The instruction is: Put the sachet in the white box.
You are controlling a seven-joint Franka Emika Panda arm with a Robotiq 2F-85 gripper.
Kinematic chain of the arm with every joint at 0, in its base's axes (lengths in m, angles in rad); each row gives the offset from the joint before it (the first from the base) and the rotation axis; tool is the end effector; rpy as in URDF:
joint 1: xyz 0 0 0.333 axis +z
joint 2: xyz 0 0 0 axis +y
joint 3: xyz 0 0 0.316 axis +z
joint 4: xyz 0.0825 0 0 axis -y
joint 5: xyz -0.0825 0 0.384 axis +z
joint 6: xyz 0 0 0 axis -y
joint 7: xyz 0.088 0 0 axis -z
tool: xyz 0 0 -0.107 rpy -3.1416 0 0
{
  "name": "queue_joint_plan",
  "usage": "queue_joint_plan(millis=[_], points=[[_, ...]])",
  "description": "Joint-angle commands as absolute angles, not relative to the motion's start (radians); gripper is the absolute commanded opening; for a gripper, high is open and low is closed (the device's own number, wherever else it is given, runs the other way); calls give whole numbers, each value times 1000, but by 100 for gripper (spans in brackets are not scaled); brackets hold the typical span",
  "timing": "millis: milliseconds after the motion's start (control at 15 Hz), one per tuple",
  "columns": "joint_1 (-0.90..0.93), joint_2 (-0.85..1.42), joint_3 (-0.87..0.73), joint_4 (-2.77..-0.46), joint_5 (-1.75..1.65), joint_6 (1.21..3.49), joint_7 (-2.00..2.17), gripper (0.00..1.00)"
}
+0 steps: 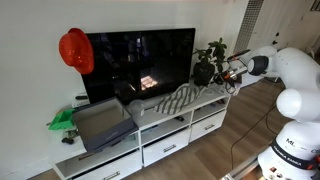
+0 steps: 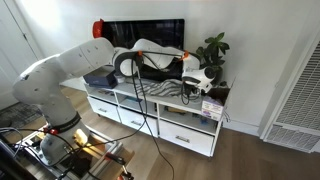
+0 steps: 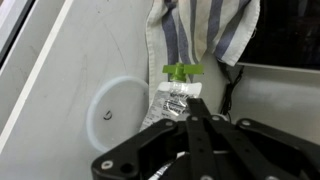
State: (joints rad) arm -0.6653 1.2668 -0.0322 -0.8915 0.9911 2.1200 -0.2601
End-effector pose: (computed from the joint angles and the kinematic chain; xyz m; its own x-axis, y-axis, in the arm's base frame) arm 0.6337 -0.4673 0.1105 0.5718 -0.8195 -0.0390 -0.5903 -0.3779 -0.7133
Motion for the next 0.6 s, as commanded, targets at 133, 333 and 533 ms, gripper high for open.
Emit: queue_joint_plan(millis=[133,333,533], points=[[-676,1010,-46,-1196,1040,2196,-309,0],[-691,899,-40,-1310,1081,2254,-339,0],[-715,805,-33,-1404,1130,2291,-371,0]])
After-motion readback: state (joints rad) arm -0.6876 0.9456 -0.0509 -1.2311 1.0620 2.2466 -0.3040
